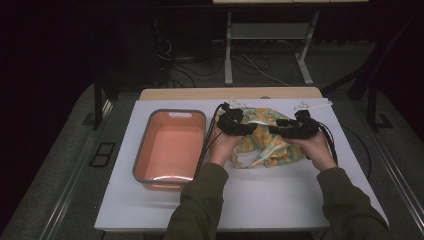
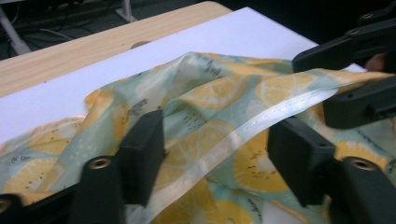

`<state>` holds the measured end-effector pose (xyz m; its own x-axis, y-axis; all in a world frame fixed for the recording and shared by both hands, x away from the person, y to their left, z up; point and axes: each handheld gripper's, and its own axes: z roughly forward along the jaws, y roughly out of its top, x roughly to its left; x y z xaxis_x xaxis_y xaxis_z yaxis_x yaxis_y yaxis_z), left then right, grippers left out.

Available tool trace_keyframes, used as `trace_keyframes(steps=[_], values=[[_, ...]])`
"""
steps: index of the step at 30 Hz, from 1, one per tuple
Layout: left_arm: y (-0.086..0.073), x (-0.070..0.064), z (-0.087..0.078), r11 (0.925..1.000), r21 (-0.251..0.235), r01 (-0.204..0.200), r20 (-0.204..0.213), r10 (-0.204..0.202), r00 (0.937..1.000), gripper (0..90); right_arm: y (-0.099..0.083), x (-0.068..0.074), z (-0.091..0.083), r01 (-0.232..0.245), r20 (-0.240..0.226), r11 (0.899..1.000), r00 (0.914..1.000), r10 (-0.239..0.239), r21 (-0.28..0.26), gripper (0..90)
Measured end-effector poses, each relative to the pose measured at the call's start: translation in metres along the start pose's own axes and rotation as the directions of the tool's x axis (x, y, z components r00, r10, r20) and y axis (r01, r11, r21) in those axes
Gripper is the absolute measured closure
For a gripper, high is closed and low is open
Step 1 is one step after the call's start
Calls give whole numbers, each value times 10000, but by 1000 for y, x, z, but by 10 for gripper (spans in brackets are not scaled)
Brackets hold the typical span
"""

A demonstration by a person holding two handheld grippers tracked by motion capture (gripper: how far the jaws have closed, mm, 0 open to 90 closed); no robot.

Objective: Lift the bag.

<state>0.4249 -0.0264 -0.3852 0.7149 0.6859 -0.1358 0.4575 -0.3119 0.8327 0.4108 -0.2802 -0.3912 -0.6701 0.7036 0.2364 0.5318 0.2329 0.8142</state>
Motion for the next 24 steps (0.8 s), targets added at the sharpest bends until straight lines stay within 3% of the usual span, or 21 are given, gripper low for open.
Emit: trace_keyframes(steps=[7,12,17,24], values=[[6,-6,-28,9993,-78,-356,393,358,9986,177,3,11,-13,118,-492,9989,9987,-140,-446,196],[7,-4,-52,9991,-135,-411,786,420,9960,133,6,23,-26,521,-861,9966,9946,-575,-632,167],[1,1,-75,9981,-141,-603,901,613,9940,121,10,36,-38,833,-1233,9937,9881,-922,-755,138],[-16,9,-107,9968,-297,-745,980,771,9922,120,6,50,-52,1293,-882,9898,9870,-1342,-598,133]])
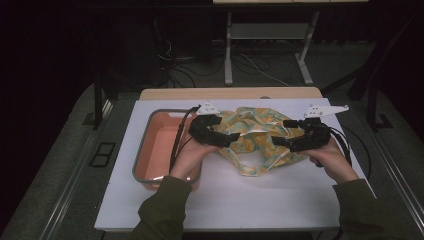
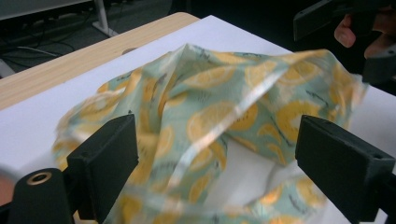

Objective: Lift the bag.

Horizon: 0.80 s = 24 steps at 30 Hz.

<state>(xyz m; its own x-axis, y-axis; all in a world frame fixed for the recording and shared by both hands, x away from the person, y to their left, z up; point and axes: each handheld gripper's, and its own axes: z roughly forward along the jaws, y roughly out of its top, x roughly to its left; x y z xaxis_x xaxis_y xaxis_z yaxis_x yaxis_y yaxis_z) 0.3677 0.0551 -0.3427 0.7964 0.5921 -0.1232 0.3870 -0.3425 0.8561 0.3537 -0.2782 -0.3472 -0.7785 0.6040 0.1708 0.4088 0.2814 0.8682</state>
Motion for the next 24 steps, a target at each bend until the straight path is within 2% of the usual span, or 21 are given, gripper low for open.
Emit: trace_keyframes(steps=[3,6,14,19,24], values=[[-10,2,-16,9999,-61,-133,60,133,9999,120,-6,3,-4,16,163,10000,9999,-18,88,133],[-21,4,-31,9993,-343,-156,172,162,9997,120,-13,6,-10,20,356,10000,9994,-21,37,134],[-50,8,-71,9959,-814,-405,409,439,9982,106,-32,15,-19,99,436,9999,9990,-102,84,134],[-69,10,-92,9959,-820,-395,308,421,9986,78,-47,19,-27,141,745,9999,9971,-137,-58,133],[-88,11,-104,9968,-709,-363,175,376,9991,47,-62,21,-33,182,1048,9992,9944,-143,-365,133]])
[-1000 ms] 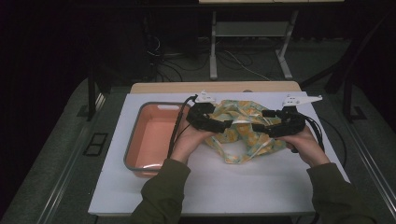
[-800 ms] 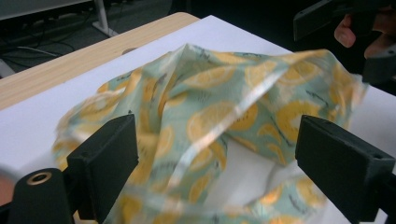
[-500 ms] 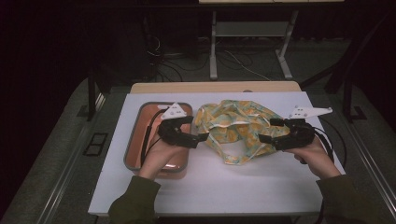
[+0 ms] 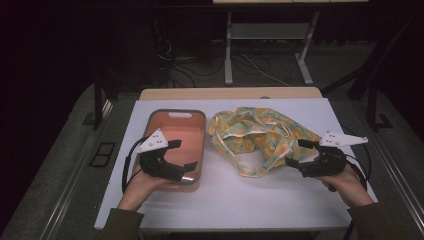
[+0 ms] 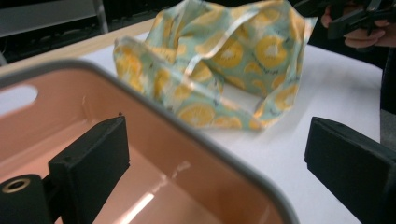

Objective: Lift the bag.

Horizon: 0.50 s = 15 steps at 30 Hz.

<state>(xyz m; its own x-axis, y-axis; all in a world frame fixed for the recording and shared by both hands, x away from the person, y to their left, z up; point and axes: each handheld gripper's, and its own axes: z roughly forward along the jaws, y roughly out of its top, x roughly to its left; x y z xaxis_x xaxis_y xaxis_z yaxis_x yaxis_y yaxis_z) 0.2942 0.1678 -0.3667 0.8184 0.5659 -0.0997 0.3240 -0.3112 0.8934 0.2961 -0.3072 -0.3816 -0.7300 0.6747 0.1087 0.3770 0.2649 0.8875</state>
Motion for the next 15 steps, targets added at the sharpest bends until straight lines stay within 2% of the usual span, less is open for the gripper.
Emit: trace_keyframes(steps=[4,9,15], values=[[-7,0,-8,9998,-201,-67,-39,66,10000,20,-12,2,-2,58,201,10000,9998,-57,-11,133],[-11,4,-15,9998,-188,-100,-243,95,9997,11,-25,5,-4,35,326,10000,9995,-34,-27,133],[-14,7,-18,9996,-245,-130,-133,127,9998,7,-40,9,-8,77,378,9998,9992,-84,180,132]])
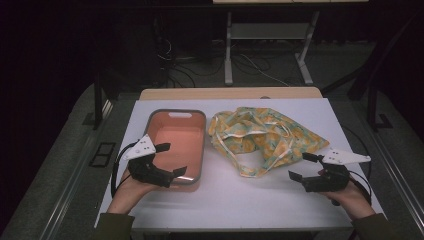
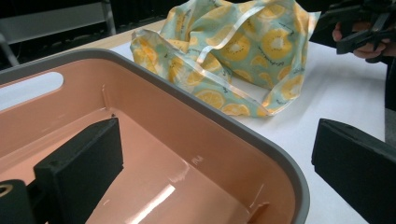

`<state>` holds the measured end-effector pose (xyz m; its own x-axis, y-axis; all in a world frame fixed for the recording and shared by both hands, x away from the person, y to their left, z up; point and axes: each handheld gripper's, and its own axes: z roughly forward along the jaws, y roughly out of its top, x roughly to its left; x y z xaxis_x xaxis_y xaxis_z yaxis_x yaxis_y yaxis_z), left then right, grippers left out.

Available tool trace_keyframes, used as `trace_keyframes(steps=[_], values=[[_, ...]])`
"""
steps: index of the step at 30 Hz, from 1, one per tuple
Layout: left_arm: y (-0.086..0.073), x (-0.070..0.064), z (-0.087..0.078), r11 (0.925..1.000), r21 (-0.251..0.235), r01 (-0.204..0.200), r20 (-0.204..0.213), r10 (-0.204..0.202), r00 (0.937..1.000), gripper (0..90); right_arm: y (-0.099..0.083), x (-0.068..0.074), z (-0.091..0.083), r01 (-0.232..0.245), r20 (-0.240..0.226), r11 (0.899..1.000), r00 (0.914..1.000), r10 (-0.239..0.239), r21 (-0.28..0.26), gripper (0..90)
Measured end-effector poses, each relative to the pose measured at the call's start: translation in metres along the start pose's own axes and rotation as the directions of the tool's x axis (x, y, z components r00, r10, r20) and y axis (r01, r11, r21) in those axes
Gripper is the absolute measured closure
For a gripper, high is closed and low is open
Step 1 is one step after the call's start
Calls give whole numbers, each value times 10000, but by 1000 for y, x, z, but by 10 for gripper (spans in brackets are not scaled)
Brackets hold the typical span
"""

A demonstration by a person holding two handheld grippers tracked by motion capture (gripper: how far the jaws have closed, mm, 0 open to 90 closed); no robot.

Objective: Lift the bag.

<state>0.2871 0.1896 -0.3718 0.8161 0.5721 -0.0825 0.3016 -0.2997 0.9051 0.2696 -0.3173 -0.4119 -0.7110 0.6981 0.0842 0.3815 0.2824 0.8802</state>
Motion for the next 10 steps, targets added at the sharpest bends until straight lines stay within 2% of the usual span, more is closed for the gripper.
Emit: trace_keyframes(steps=[5,10], values=[[-1,0,1,9999,99,-61,34,60,10000,7,-5,1,1,35,-9,9999,10000,-35,160,132],[-1,0,1,9999,110,-21,30,20,10000,7,-4,1,1,31,-26,10000,10000,-31,56,132]])
